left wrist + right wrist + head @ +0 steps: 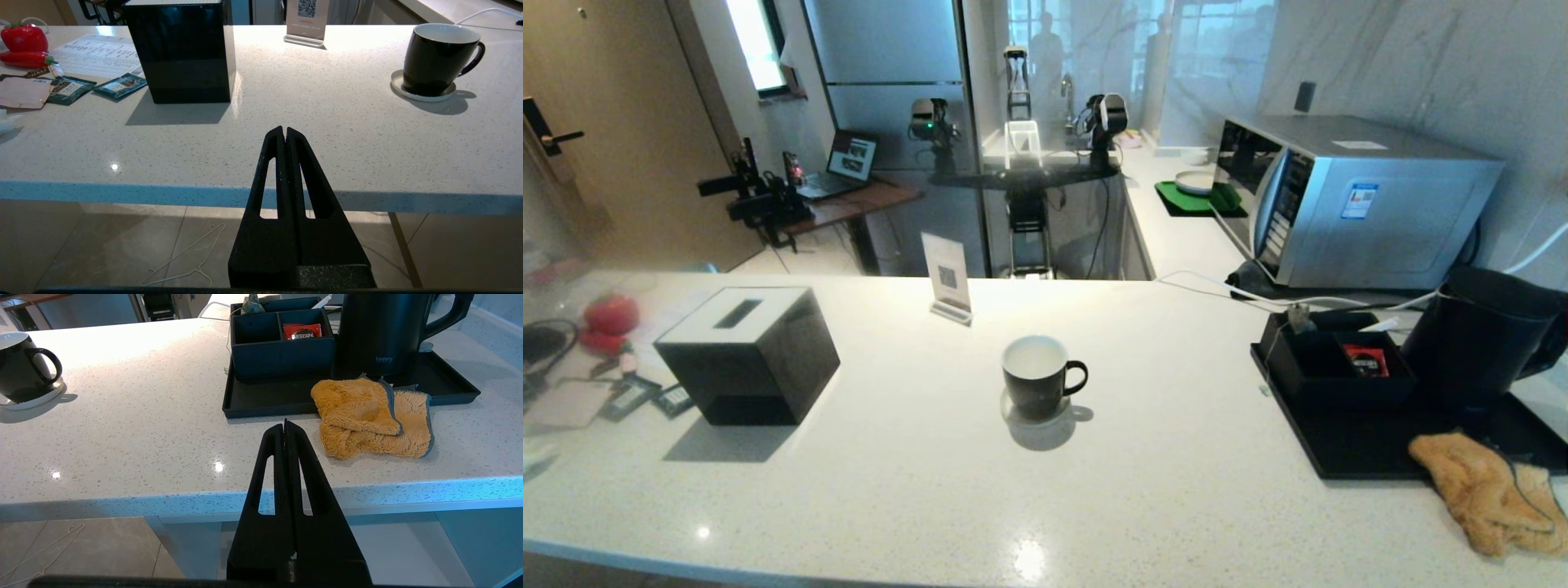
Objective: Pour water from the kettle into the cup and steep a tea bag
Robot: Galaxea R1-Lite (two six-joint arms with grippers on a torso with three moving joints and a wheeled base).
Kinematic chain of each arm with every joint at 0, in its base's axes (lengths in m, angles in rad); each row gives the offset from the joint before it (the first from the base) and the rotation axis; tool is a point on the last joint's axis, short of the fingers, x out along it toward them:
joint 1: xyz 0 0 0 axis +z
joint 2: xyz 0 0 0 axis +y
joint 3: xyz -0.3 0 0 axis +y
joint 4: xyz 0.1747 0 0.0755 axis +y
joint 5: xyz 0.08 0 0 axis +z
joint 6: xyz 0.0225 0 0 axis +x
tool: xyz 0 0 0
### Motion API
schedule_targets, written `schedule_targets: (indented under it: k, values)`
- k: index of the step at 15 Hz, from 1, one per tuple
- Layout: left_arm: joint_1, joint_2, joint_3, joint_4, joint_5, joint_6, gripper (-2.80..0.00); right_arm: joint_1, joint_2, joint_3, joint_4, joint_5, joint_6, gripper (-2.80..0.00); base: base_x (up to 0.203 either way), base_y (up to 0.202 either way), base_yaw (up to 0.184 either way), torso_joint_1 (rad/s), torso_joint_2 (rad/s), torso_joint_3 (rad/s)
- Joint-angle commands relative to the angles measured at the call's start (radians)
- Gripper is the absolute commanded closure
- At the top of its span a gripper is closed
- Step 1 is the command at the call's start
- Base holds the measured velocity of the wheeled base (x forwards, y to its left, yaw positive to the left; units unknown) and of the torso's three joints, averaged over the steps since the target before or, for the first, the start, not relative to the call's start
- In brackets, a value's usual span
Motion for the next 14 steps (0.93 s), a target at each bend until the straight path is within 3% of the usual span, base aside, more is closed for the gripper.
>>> schedule_targets:
  k: [1,11,14]
  values:
    - [0.000,0.002,0.000,0.000,0.000,0.000,0.00,0.000,0.001,0.000,0.000,-0.001,0.001,0.00,0.000,0.000,0.000,0.000,0.00,0.000]
    - [0.000,0.002,0.000,0.000,0.001,0.000,0.00,0.000,0.001,0.000,0.000,-0.001,-0.002,0.00,0.000,0.000,0.000,0.000,0.00,0.000]
    - [0.000,0.002,0.000,0.000,0.000,0.000,0.00,0.000,0.001,0.000,0.000,0.002,-0.038,0.00,0.000,0.000,0.000,0.000,0.00,0.000]
